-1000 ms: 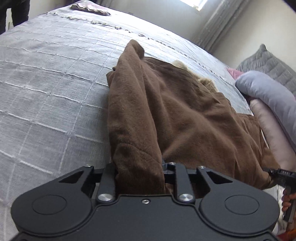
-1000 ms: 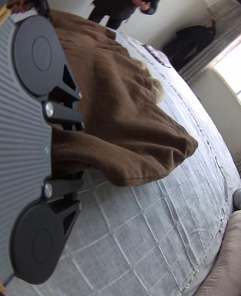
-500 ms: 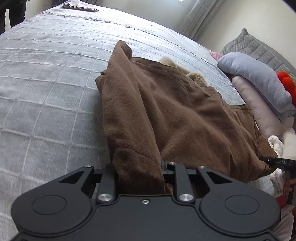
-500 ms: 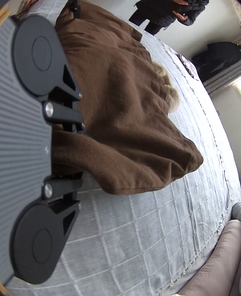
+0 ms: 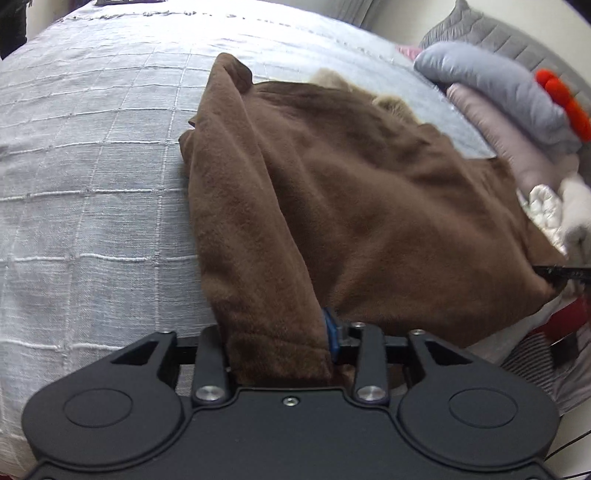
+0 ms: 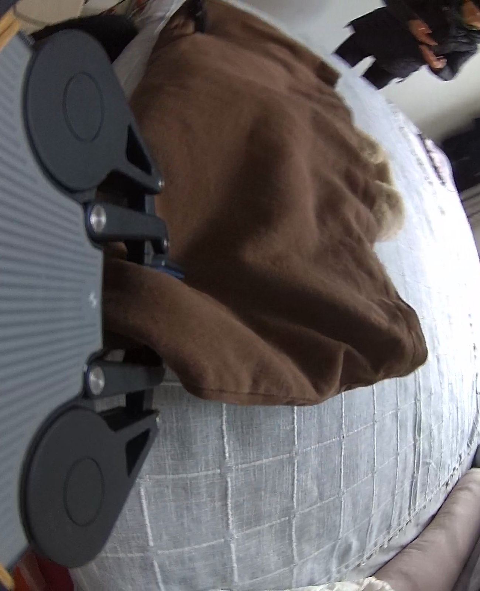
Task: Fold large clothes
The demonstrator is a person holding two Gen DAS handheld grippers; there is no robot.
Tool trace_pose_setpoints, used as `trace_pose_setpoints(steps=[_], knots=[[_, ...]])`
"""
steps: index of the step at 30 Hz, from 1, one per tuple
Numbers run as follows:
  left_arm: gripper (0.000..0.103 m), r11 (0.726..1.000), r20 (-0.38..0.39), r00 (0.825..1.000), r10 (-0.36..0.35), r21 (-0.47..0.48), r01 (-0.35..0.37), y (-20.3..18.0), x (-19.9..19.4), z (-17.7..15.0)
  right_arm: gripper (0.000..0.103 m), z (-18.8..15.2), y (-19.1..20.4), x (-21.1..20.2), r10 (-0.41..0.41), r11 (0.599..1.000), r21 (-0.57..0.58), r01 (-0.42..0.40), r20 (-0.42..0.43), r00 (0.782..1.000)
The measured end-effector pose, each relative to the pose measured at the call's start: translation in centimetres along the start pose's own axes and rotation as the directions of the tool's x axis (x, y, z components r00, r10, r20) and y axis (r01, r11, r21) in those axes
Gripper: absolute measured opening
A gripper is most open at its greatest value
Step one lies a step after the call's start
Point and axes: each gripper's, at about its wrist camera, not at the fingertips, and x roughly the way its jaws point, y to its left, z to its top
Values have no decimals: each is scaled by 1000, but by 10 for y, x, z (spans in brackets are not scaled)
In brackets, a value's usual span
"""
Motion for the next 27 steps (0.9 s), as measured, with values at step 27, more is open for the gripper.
trace_pose_setpoints(steps=[27], knots=[[61,971,131,975,178,137,-195,20,56,153,73,161,5,74,-164,943,-291,160,11,986]])
